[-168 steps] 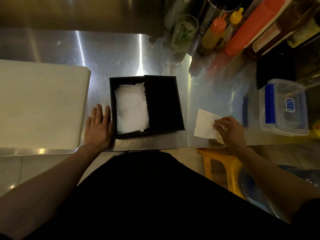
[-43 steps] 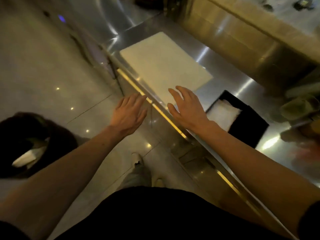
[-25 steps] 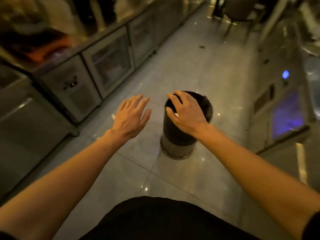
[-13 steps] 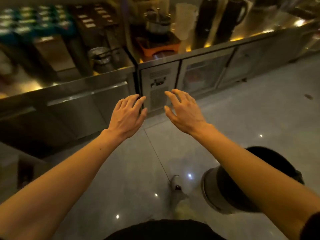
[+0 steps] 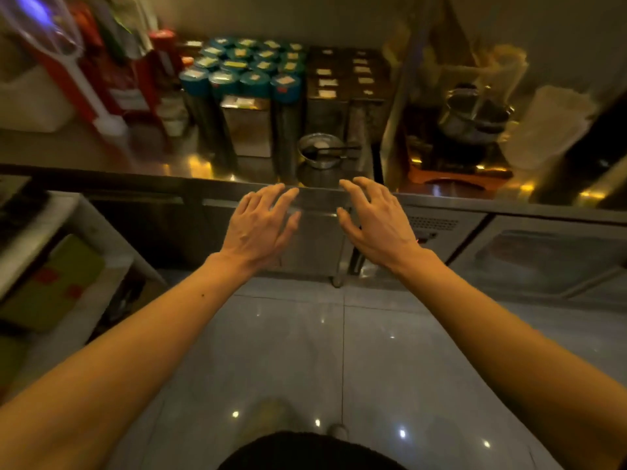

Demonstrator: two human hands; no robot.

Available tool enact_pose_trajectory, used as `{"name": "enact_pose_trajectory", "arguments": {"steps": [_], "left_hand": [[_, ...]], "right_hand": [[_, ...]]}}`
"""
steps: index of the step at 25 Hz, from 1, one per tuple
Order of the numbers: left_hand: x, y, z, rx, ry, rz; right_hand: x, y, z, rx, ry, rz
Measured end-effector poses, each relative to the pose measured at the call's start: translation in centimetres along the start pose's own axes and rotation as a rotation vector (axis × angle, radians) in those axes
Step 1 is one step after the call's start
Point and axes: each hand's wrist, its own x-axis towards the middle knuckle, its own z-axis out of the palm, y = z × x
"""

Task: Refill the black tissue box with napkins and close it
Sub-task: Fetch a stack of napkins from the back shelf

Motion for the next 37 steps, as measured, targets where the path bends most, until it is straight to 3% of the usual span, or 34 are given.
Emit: {"name": "enact_pose_trajectory", "arguments": {"steps": [5, 17, 23, 31, 37], "left_hand": [[6.6, -5.2, -0.8, 0.037, 0.061, -0.089], [27.4, -26.5, -10.2, 0.063, 0.294, -0.017], [35.3, -32.9, -13.4, 0.061, 0.378, 0.029], [46.9, -36.7, -14.8, -0.050, 0.376, -0.082], [56.9, -39.5, -15.1, -0.173, 0.199, -0.251]], "right_hand": [[10.7, 0.4, 1.5, 0.033, 0.021, -0.127], [40.7, -8.0, 1.8, -0.003, 0.163, -0.271], [51.8, -9.8, 0.3, 0.033, 0.241, -0.327], [64.0, -5.9, -1.2, 0.091, 0.245, -0.293], [74.2, -0.5, -1.7, 0.076, 0.060, -0.242]]}}
